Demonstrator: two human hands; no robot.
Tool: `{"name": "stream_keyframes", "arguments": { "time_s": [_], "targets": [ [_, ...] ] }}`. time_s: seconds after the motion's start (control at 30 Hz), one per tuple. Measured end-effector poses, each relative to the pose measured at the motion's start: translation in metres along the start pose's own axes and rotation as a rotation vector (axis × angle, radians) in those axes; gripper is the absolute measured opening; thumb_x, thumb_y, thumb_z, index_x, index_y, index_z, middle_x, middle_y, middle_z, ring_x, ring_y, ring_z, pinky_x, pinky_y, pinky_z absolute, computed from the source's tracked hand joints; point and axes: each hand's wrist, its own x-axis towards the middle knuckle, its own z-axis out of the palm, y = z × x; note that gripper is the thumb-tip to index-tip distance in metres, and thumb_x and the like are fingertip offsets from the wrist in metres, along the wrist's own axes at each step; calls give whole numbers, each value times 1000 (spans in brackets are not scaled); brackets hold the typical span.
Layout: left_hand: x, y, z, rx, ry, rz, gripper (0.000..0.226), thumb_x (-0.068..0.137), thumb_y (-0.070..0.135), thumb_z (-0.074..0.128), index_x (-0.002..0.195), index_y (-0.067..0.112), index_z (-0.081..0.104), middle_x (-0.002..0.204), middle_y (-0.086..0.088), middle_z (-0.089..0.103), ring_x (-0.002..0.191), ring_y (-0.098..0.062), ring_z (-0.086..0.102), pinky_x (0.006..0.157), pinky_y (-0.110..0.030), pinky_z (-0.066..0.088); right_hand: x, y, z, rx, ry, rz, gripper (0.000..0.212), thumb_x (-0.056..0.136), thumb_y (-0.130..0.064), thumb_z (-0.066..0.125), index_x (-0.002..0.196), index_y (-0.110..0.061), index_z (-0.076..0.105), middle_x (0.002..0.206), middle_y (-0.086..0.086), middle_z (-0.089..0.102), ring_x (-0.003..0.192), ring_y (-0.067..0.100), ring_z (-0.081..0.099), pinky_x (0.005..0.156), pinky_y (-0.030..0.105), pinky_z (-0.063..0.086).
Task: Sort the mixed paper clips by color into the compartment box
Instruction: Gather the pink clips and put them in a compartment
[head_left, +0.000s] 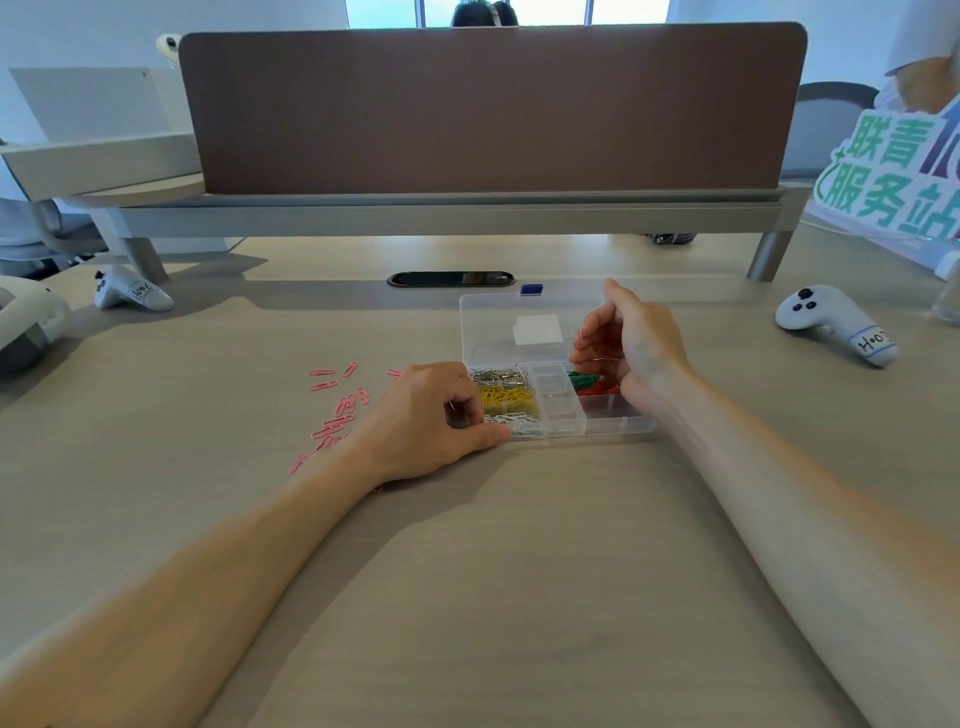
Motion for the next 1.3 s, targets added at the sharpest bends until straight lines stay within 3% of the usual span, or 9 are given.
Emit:
{"name": "stream_keyframes", "arguments": {
  "time_s": [0.13,0.37,0.5,0.8,0.9,1.07,1.13,1.3],
  "targets": [
    [0,0,0,4,6,-8,30,74,41,78,64,15,66,71,6,61,66,-10,57,59,-24,48,0,0,-2,19,-65,10,65,101,-42,40,51,-10,65,60,12,66,54,25,63,61,33,54],
    [0,-2,-1,41,26,-20,31,73,42,78,62,16,64,69,5,60,66,-9,56,58,-16,42,2,-1,-8,-4,-194,22,74,100,-51,32,59,-4,71,70,18,70,65,30,69,66,34,56],
    [0,-2,-1,37,27,-17,32,73,43,78,62,16,64,69,5,60,66,-10,56,58,-19,44,3,-2,-11,-55,-234,24,79,100,-54,26,67,1,71,74,22,70,69,33,69,62,31,55],
    [-1,-2,-2,36,15,-29,32,73,45,76,63,17,65,70,6,60,66,-8,57,60,-24,47,2,-9,-16,-105,-220,-27,74,102,-53,22,80,-1,70,69,16,68,61,26,65,61,31,53],
    [0,-2,-2,41,10,-26,33,73,46,76,62,17,64,69,7,60,67,-9,57,59,-24,46,0,-9,-18,-195,-232,-41,75,102,-54,17,88,-3,70,76,19,71,71,31,68,67,33,55],
    [0,-2,-1,45,11,-20,33,74,46,75,63,18,64,69,7,60,67,-9,57,58,-24,46,-2,-5,-18,-198,-275,-63,81,102,-54,15,84,1,71,88,24,72,85,39,70,79,40,56],
    [0,-2,-1,46,10,-18,32,74,46,76,63,18,64,69,7,60,66,-9,57,58,-23,46,-2,-4,-18,-191,-249,-95,77,103,-51,19,82,1,72,87,24,72,83,38,70,77,39,57],
    [0,-3,-1,39,15,-18,31,74,44,77,62,19,64,69,8,60,66,-9,57,57,-16,43,-5,-10,-23,-266,-188,-183,65,104,-40,30,69,0,67,68,17,69,61,30,66,56,31,54]
  ]
}}
